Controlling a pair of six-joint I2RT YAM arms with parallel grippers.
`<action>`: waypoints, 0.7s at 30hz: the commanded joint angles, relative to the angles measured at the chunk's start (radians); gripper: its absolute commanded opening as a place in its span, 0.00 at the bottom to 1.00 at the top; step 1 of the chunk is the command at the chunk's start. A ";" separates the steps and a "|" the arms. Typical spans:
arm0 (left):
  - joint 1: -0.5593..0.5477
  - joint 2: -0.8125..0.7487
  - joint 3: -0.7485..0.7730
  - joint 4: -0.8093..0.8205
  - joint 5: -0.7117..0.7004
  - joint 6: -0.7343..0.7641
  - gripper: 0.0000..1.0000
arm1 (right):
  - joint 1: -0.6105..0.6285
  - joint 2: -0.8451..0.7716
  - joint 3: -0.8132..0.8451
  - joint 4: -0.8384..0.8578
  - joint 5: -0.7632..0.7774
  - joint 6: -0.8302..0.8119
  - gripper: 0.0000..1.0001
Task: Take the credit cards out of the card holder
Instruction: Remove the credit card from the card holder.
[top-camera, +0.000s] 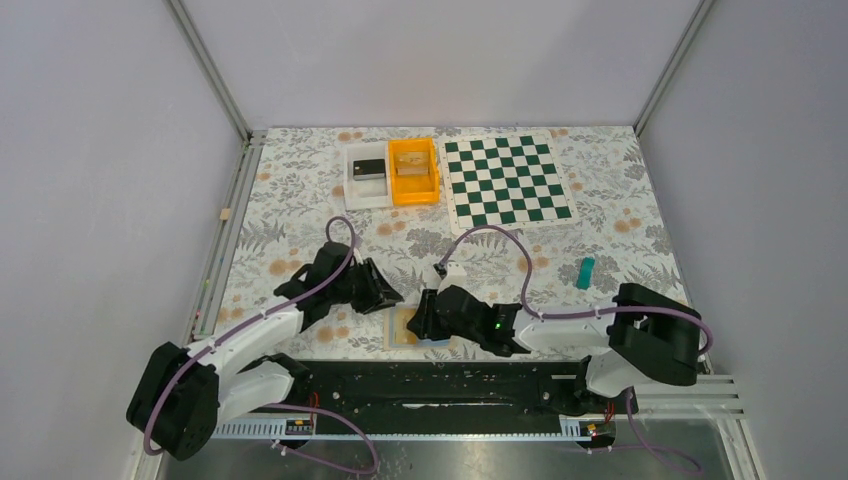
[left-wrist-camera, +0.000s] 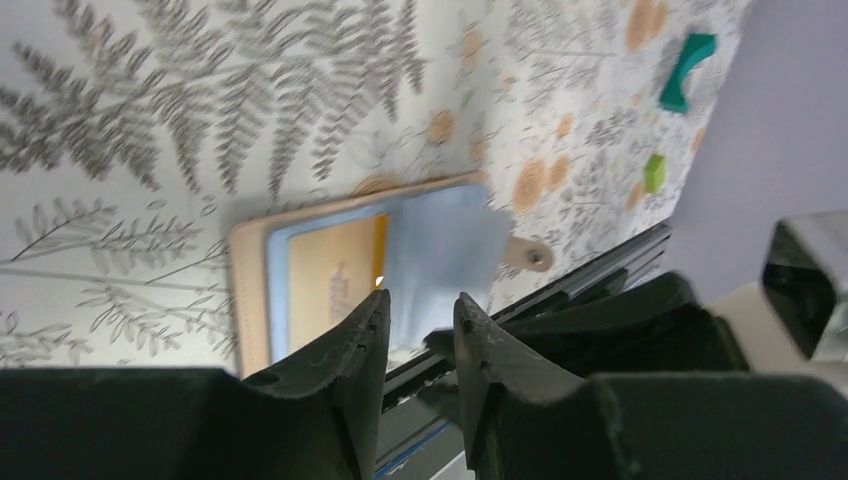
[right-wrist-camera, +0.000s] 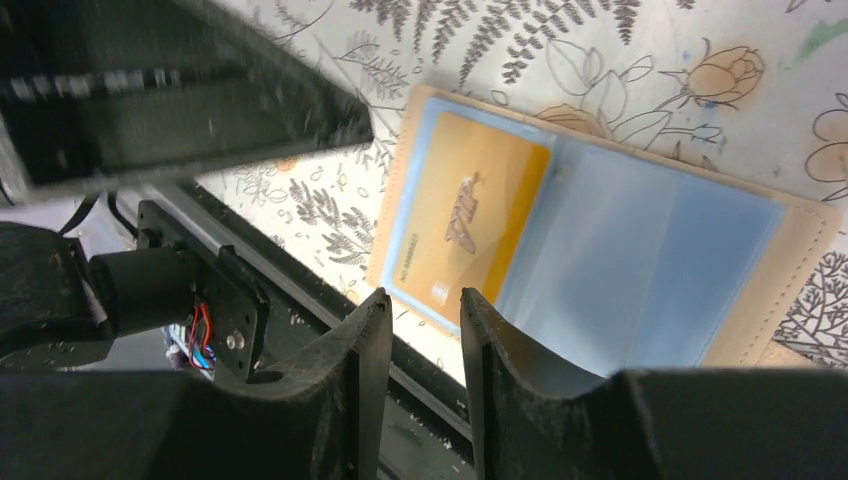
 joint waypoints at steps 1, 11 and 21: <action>0.004 0.000 -0.067 -0.022 0.015 0.020 0.29 | -0.055 0.053 -0.004 0.067 -0.030 0.052 0.39; 0.004 0.084 -0.132 0.030 0.031 0.031 0.18 | -0.136 0.136 -0.099 0.214 -0.133 0.128 0.38; 0.002 0.112 -0.156 0.043 0.021 0.035 0.14 | -0.145 0.062 -0.100 0.220 -0.144 0.115 0.36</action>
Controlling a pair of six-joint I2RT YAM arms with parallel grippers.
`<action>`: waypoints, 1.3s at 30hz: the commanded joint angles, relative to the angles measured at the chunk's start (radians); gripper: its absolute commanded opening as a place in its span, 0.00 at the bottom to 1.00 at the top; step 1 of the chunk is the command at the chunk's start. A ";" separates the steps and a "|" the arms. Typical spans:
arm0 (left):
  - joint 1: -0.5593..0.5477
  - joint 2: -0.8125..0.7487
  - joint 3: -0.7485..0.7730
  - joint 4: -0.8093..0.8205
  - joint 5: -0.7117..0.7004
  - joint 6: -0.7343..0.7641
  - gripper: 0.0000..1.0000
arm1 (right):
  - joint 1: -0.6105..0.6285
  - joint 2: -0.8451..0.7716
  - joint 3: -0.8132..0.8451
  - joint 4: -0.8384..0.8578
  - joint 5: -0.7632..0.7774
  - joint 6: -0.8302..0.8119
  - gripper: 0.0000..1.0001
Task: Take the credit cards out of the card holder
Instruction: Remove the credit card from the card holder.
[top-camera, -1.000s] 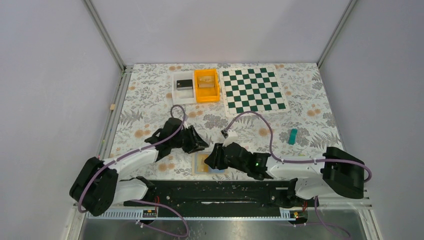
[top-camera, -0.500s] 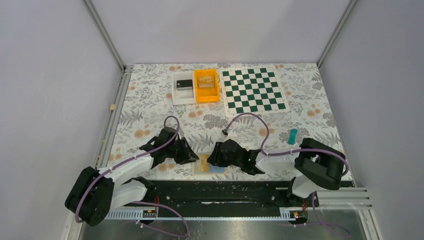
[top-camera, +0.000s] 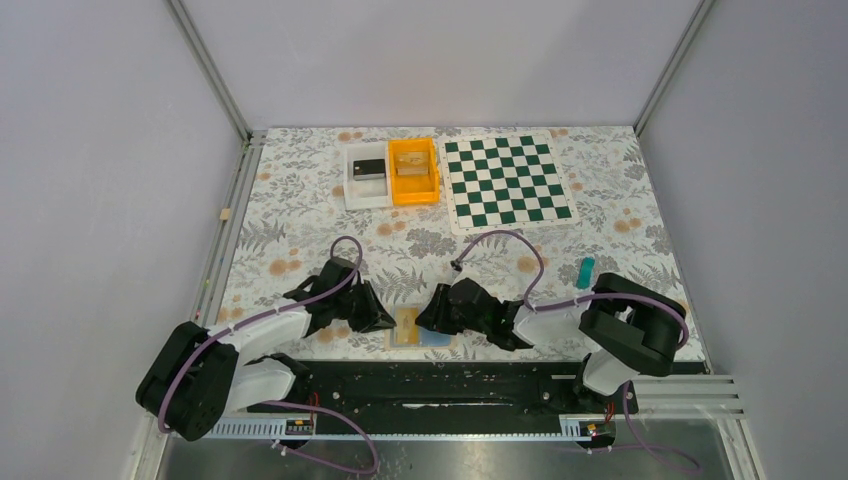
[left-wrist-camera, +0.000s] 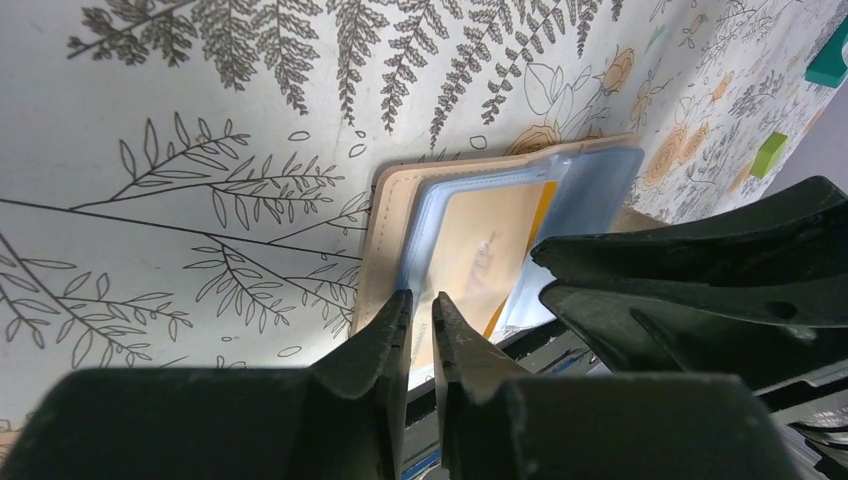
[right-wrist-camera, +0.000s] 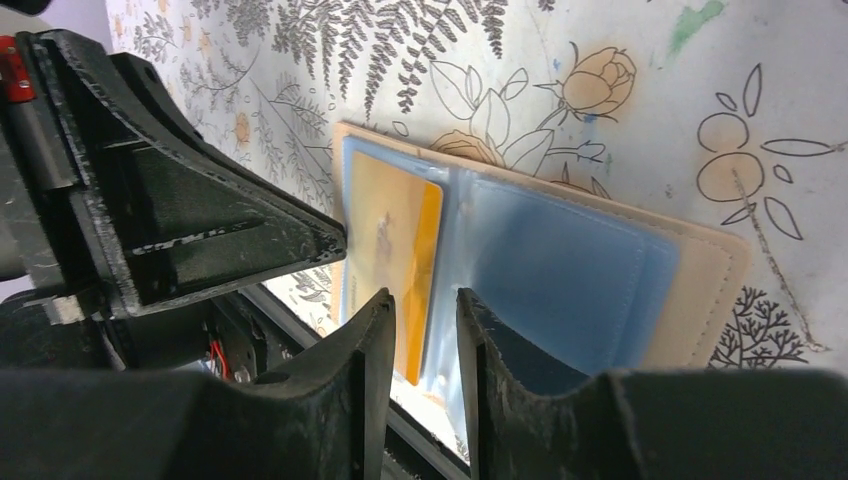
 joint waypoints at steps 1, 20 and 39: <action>0.004 0.010 -0.030 0.021 -0.010 0.018 0.14 | -0.003 -0.080 0.019 -0.020 -0.006 -0.023 0.36; 0.003 0.003 -0.048 0.034 0.006 0.008 0.14 | -0.008 -0.006 0.056 -0.016 -0.021 -0.049 0.24; 0.002 0.031 -0.062 0.071 0.021 -0.002 0.14 | -0.019 0.102 0.025 0.169 -0.106 -0.017 0.26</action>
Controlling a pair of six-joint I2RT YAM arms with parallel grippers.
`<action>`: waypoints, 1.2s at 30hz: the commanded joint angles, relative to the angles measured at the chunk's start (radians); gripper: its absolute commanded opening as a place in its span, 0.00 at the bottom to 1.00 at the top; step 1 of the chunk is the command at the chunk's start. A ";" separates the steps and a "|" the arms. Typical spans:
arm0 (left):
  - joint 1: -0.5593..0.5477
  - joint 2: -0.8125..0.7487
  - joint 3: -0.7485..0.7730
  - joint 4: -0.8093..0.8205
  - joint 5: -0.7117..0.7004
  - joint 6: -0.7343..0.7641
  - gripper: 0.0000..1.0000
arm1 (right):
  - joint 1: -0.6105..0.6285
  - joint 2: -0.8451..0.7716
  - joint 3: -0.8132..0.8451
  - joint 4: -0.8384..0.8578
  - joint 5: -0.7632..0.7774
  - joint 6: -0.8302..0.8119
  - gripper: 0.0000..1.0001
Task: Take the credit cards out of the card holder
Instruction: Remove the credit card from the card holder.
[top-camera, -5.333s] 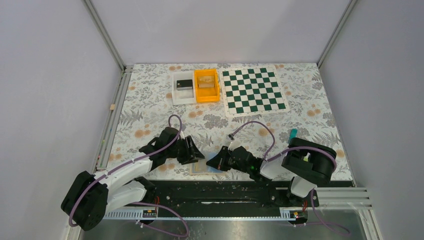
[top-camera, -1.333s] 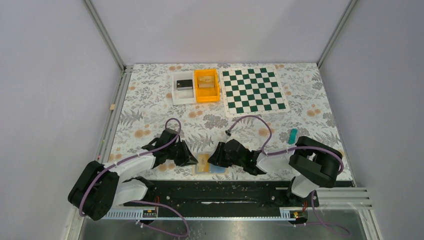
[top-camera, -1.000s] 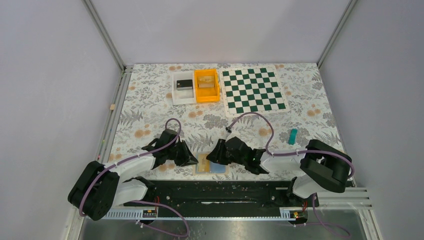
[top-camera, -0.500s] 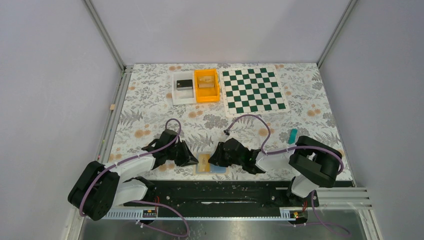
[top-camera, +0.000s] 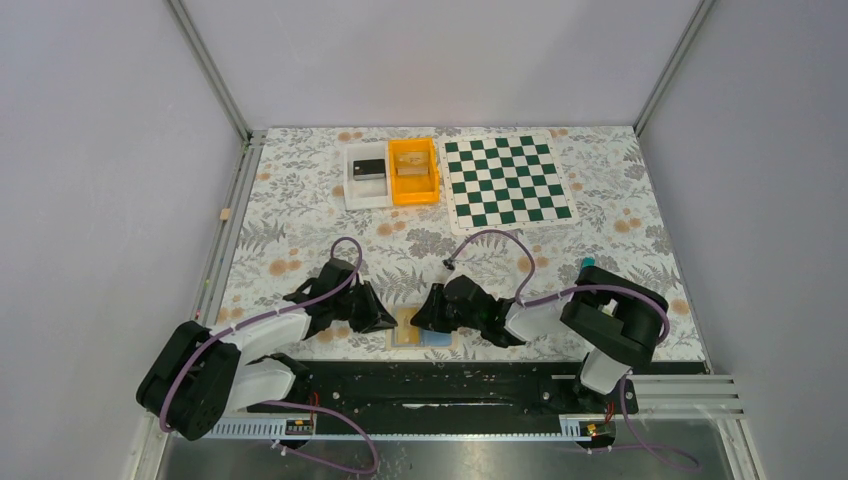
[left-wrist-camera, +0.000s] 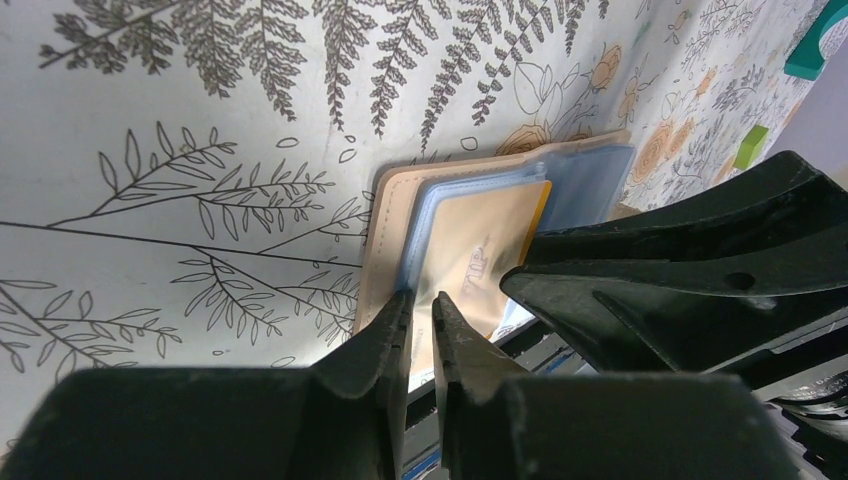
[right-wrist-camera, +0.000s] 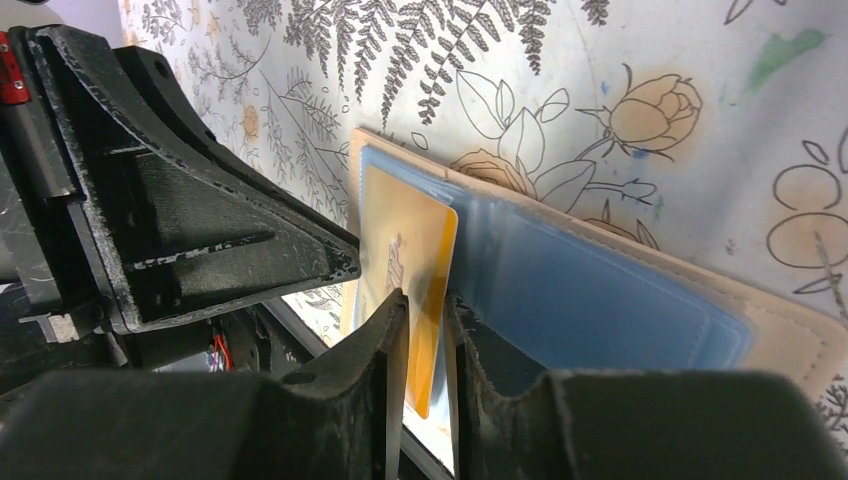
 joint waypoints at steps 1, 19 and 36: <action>-0.001 0.029 -0.030 0.004 -0.002 0.007 0.14 | -0.003 0.030 -0.012 0.129 -0.038 0.012 0.26; -0.001 0.117 -0.031 0.002 -0.031 0.018 0.15 | -0.075 -0.086 -0.171 0.250 -0.035 -0.003 0.00; -0.002 0.139 0.012 -0.026 -0.042 0.021 0.15 | -0.146 -0.280 -0.237 0.120 -0.033 -0.025 0.00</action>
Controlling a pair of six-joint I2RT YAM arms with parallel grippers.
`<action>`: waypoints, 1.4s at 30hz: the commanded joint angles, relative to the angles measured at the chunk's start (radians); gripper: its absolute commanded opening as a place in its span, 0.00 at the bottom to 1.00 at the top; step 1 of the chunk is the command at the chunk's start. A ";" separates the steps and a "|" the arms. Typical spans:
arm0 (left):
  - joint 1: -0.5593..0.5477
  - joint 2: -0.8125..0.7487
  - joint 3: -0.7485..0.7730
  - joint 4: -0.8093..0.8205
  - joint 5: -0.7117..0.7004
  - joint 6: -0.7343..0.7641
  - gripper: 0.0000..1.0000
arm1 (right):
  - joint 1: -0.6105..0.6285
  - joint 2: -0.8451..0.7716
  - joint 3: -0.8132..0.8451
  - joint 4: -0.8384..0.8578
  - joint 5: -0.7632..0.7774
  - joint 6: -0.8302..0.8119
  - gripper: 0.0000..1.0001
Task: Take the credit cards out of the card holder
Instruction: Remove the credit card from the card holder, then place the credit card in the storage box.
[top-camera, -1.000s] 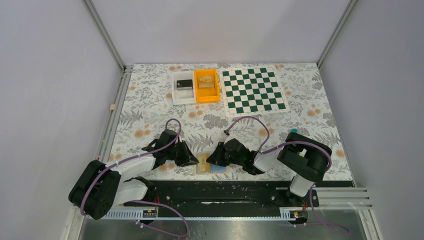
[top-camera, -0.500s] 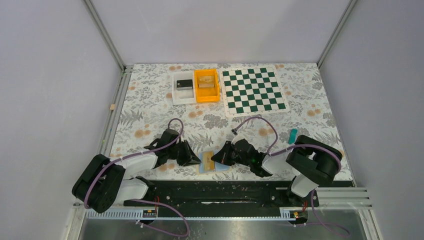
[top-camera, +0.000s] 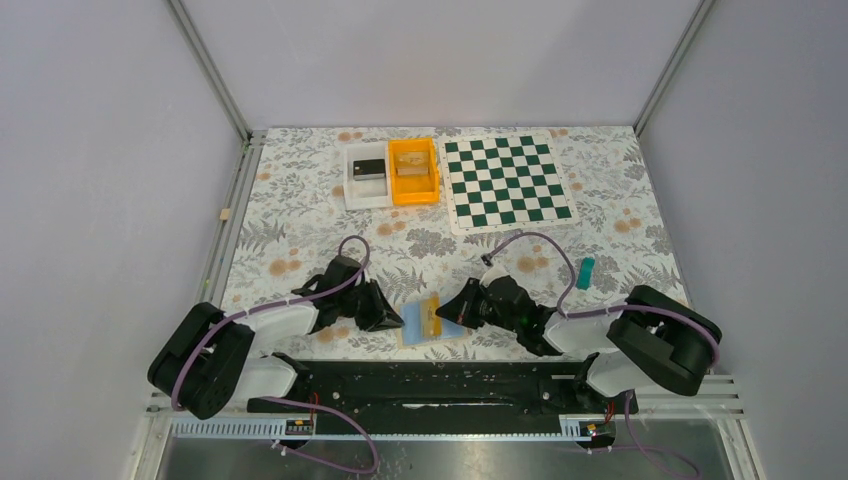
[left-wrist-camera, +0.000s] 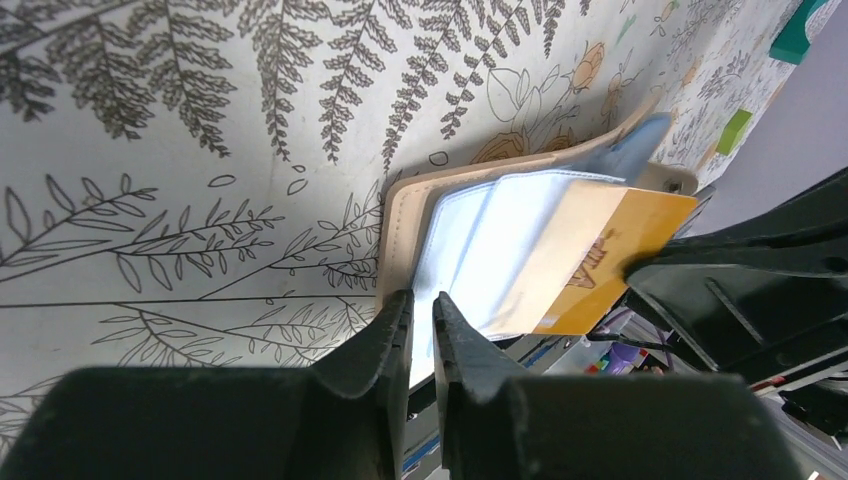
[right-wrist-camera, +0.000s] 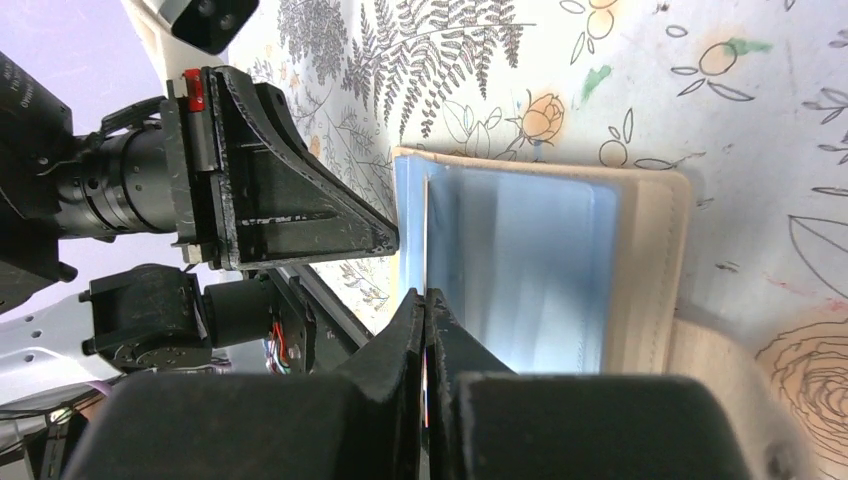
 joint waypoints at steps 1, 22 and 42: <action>0.001 0.031 -0.008 -0.110 -0.096 0.043 0.15 | -0.018 -0.060 0.021 -0.077 0.032 -0.050 0.00; -0.006 -0.139 0.159 -0.191 -0.034 0.065 0.45 | -0.019 -0.503 -0.004 -0.425 0.251 0.042 0.00; -0.198 -0.208 0.187 0.295 0.099 -0.094 0.57 | -0.019 -0.629 -0.082 -0.166 0.105 0.129 0.00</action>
